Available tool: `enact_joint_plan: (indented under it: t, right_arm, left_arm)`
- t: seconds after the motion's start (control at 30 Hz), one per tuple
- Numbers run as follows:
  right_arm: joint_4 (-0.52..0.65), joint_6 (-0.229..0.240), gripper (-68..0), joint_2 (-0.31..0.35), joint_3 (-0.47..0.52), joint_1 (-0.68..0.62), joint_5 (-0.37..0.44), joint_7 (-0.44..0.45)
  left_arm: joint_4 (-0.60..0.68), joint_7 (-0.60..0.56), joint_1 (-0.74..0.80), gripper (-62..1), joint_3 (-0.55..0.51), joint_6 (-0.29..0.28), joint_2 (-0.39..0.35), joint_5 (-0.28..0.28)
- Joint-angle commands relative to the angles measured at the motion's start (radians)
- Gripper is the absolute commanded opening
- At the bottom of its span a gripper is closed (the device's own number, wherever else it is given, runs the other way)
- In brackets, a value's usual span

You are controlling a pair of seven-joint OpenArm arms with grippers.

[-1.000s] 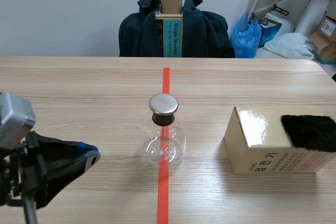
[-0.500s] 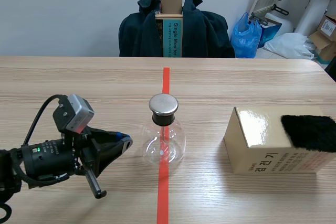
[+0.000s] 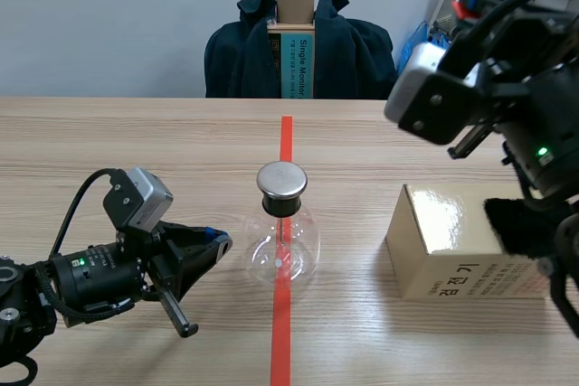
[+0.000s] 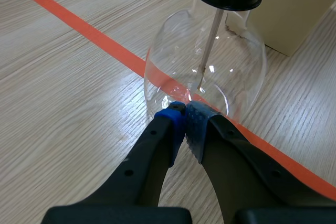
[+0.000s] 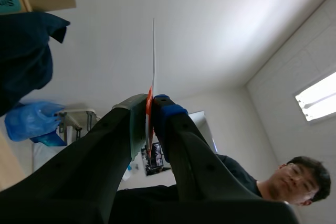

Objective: Do the electroscope experiment.
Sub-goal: 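Bring the plate to the electroscope and point at the metal foil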

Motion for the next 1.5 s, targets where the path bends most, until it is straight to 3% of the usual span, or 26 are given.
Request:
enact_joint_plan:
  t: [0.0, 0.37, 0.97, 1.47]
  right_arm:
    - [0.004, -0.015, -66.8, 0.006, -0.006, 0.023, -0.014, -0.011]
    - [-0.153, -0.015, -66.8, 0.005, -0.133, 0.025, -0.052, -0.058]
    - [-0.227, -0.015, -66.8, 0.0, -0.163, -0.069, -0.114, -0.056]
    - [-0.228, -0.143, -66.8, 0.003, -0.162, -0.101, -0.125, 0.049]
  left_arm:
    - [0.02, -0.013, 0.0, -59.2, -0.002, -0.002, 0.0, -0.01]
    - [0.02, -0.013, 0.0, -59.2, -0.002, -0.002, 0.0, -0.01]
    - [0.02, -0.013, 0.0, -59.2, -0.002, -0.002, 0.0, -0.01]
    - [0.02, -0.011, 0.001, -59.2, -0.002, -0.002, 0.0, -0.01]
